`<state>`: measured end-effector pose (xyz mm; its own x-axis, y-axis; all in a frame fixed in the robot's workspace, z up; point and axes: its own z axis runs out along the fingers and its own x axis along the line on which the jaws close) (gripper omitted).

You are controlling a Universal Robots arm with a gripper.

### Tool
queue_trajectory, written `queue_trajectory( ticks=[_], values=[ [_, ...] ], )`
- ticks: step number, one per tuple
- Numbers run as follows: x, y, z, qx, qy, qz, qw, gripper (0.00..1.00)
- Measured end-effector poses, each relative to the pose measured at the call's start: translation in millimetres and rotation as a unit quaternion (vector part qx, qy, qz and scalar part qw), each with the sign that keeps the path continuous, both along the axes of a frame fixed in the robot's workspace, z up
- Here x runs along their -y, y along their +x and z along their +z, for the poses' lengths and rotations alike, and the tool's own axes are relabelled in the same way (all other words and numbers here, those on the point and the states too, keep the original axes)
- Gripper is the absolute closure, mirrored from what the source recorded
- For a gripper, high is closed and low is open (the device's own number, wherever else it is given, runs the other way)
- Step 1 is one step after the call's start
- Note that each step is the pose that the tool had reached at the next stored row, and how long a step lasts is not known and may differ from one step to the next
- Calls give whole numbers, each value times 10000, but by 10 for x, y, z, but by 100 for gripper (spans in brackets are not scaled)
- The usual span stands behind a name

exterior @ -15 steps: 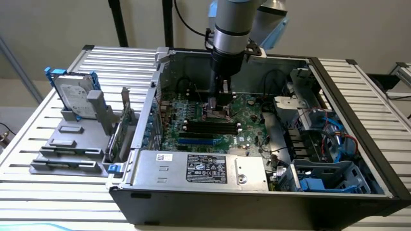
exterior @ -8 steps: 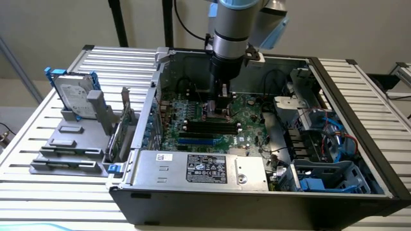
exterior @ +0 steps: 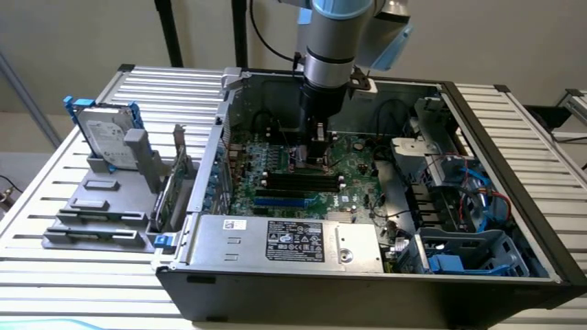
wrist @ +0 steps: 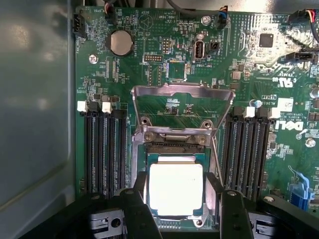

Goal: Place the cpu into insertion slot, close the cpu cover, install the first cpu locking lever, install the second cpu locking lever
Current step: 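Place the cpu into insertion slot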

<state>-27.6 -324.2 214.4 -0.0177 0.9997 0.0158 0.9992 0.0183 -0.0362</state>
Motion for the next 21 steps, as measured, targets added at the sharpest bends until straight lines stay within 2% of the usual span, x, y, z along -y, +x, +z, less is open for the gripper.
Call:
queue_trajectory(
  ticks=[4,10,15,21],
  values=[
    [-1,2,-34,-31,0,-36,10000,45],
    [-1,3,-65,-36,-2,-107,9999,45],
    [0,3,-91,-35,-29,-139,9999,45],
    [0,3,-119,-35,-77,-185,9998,45]
  ],
)
